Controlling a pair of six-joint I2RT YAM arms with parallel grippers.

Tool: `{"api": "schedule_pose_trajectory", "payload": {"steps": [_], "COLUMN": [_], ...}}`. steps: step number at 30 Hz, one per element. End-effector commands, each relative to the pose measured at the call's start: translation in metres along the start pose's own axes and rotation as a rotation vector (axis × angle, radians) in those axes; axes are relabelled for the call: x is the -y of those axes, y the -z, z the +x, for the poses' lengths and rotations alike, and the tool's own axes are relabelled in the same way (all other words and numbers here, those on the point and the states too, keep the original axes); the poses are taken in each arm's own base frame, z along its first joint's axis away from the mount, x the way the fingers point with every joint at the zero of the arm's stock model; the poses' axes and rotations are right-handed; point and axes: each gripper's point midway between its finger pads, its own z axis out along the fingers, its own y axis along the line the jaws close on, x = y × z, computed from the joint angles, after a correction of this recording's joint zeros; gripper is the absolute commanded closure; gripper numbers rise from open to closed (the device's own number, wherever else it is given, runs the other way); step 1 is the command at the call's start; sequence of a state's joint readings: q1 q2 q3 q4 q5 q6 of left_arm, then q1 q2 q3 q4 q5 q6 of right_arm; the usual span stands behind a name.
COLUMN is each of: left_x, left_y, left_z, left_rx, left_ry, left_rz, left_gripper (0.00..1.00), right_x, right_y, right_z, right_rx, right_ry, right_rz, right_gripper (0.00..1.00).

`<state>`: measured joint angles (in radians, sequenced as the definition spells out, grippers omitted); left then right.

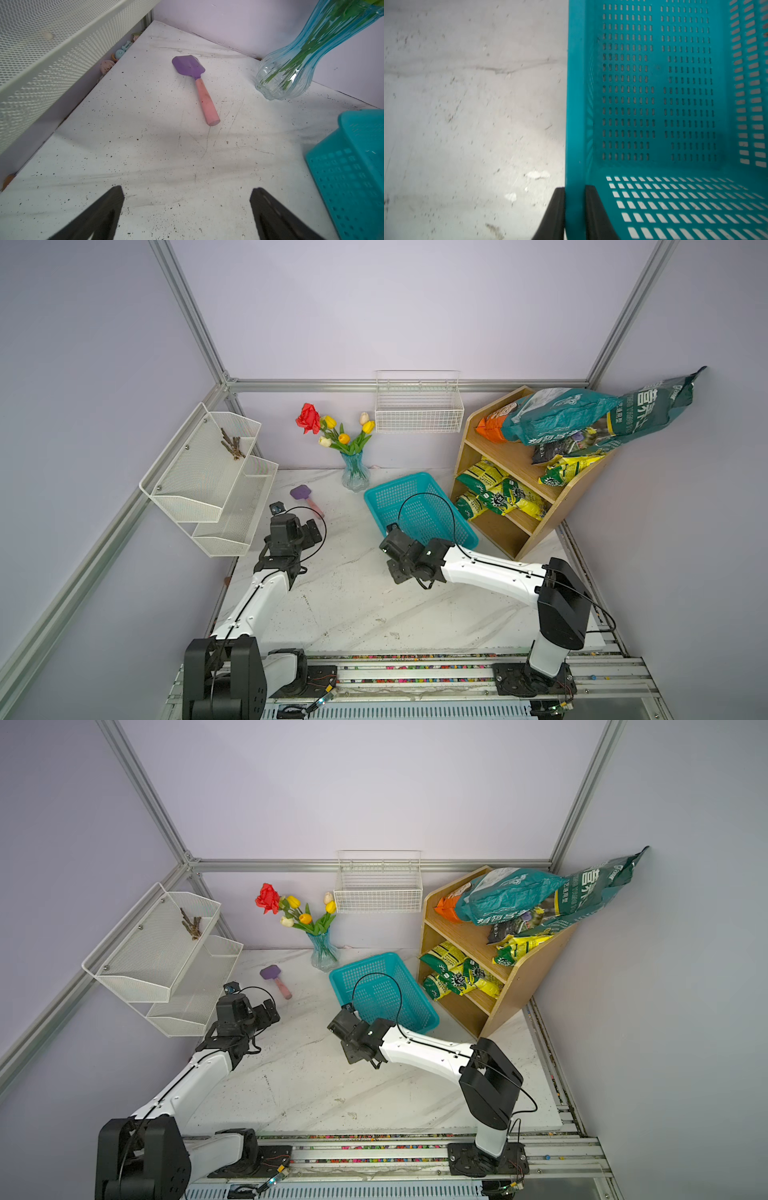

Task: Take down the fertilizer bag from the shelf
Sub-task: Adjust the storage box at the center of the board.

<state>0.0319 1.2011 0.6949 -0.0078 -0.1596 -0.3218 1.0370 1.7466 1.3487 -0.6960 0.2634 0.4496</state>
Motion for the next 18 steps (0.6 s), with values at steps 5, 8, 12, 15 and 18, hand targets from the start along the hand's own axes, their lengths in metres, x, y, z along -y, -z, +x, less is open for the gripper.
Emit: {"api": "schedule_pose_trajectory", "payload": {"steps": [5,8,12,15,18], "left_x": [0.027,0.028,0.03,0.032,0.033], "left_y": [0.003,0.001,0.0,-0.001,-0.001], "left_z": [-0.041,-0.039,-0.037,-0.036,-0.036], "left_rx": [0.056,0.046,0.036,0.029,0.025], "left_ry": [0.01,0.012,0.02,0.023,0.024], "left_rz": [0.113,0.117,0.129,0.137,0.141], "left_gripper": [0.0,0.0,0.0,0.0,0.0], "right_x": [0.005,0.028,0.085,0.128,0.16], "right_y": [0.033,0.048,0.087,0.106,0.116], "right_z": [0.042,0.027,0.003,0.005,0.019], "right_rx": [-0.056,-0.006,0.072,0.086,0.098], "right_ry": [-0.03,-0.131,-0.42,-0.611,-0.71], "right_rz": [-0.012,0.039,0.093,0.144,0.221], "right_gripper": [0.38,0.23,0.24,0.24,0.25]}}
